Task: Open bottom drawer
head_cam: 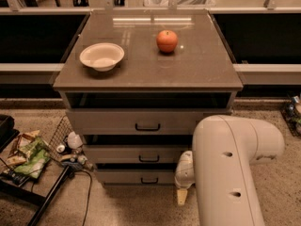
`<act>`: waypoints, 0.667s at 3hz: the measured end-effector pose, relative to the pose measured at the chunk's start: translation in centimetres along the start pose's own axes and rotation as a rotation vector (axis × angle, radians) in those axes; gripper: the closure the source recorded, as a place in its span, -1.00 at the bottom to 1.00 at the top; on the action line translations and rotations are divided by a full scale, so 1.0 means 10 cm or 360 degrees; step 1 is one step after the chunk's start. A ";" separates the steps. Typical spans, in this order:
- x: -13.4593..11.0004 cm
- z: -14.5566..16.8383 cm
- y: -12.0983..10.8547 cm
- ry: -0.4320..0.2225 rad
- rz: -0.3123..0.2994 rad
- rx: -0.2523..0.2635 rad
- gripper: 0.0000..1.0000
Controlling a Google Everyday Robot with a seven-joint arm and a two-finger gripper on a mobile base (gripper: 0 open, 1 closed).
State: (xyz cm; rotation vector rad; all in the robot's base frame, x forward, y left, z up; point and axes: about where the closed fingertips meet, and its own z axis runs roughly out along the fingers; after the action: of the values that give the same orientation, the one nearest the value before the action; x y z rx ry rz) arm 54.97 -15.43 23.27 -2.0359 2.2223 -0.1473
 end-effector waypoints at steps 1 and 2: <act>0.03 0.15 -0.09 -0.0058 -0.0006 0.0046 -1.00; 0.07 0.32 -0.15 -0.0064 0.0008 0.0056 -1.00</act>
Offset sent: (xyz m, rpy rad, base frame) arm 0.0334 -0.0145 -0.0501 0.0427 -0.0488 -0.0131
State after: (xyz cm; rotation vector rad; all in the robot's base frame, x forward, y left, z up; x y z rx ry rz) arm 56.84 -16.21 20.30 -1.9970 2.1856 -0.1422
